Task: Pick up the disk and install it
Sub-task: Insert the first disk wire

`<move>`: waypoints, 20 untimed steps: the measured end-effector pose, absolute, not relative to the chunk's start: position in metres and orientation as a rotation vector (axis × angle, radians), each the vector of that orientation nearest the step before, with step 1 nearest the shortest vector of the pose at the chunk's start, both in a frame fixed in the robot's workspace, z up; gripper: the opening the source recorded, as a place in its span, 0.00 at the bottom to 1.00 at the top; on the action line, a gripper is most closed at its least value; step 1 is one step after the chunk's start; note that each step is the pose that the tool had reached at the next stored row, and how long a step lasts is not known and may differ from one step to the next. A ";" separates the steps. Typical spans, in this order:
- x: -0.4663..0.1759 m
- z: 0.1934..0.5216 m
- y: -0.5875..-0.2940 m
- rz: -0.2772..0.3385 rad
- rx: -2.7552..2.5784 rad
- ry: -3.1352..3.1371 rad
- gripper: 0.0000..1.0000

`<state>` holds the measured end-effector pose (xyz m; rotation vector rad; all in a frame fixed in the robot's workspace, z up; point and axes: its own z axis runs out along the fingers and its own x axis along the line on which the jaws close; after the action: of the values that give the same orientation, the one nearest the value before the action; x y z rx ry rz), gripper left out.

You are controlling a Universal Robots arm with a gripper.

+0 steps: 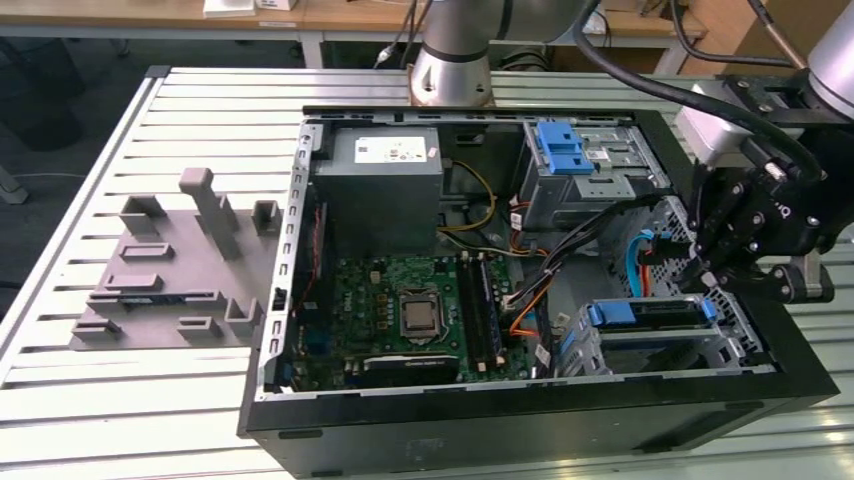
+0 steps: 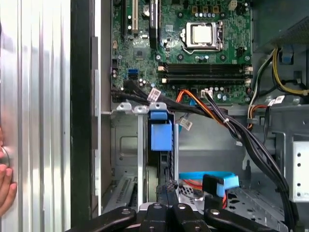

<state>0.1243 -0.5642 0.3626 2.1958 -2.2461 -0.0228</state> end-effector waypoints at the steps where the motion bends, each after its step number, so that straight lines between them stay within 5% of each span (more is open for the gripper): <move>1: 0.127 0.363 -0.564 -0.023 2.196 -2.246 0.11; 20: 0.132 0.367 -0.539 -0.023 2.193 -2.249 0.11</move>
<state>0.1325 -0.5385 0.3675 2.1928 -2.2492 -0.0225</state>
